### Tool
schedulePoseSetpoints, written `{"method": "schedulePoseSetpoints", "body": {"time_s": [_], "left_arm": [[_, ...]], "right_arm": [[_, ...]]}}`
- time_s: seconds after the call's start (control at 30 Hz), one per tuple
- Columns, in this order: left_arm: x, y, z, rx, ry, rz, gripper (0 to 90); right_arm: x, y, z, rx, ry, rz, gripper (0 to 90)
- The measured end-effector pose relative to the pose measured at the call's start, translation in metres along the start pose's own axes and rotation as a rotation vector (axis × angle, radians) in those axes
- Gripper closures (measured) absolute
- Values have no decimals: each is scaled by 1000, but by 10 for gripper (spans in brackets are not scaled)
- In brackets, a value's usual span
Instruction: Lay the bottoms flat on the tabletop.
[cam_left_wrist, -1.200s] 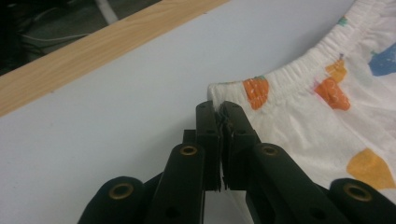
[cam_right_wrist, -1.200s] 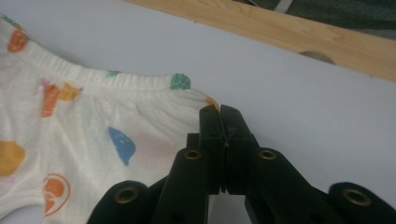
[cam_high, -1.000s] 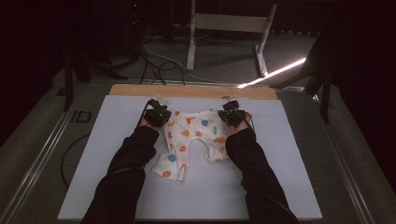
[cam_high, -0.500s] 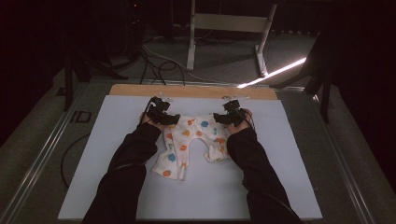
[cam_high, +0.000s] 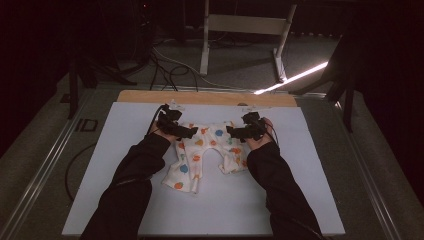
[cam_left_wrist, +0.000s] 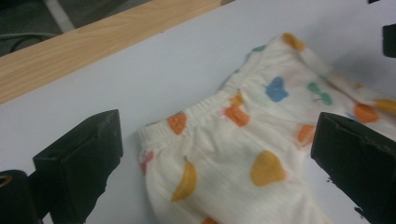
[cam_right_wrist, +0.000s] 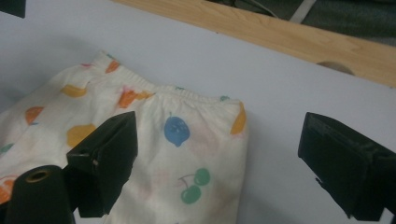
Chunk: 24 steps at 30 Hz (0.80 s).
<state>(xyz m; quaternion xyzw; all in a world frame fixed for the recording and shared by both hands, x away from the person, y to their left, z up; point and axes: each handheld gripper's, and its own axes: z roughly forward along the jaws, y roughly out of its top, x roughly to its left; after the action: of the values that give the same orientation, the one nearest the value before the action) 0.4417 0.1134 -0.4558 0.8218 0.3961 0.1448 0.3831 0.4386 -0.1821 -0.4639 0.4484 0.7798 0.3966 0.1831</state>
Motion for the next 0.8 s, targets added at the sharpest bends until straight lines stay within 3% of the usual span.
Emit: {"method": "schedulePoseSetpoints", "body": {"time_s": [0.3,0.43,0.8], "left_arm": [[-8,-9,-26,-16,-46,33,29],[-12,-18,-39,-16,-42,57,30],[-26,-68,-88,-50,-102,83,78]], "right_arm": [[5,-5,-24,-37,17,-38,124],[9,-12,-35,-46,36,-54,125],[21,-37,-71,-73,72,-90,131]]}}
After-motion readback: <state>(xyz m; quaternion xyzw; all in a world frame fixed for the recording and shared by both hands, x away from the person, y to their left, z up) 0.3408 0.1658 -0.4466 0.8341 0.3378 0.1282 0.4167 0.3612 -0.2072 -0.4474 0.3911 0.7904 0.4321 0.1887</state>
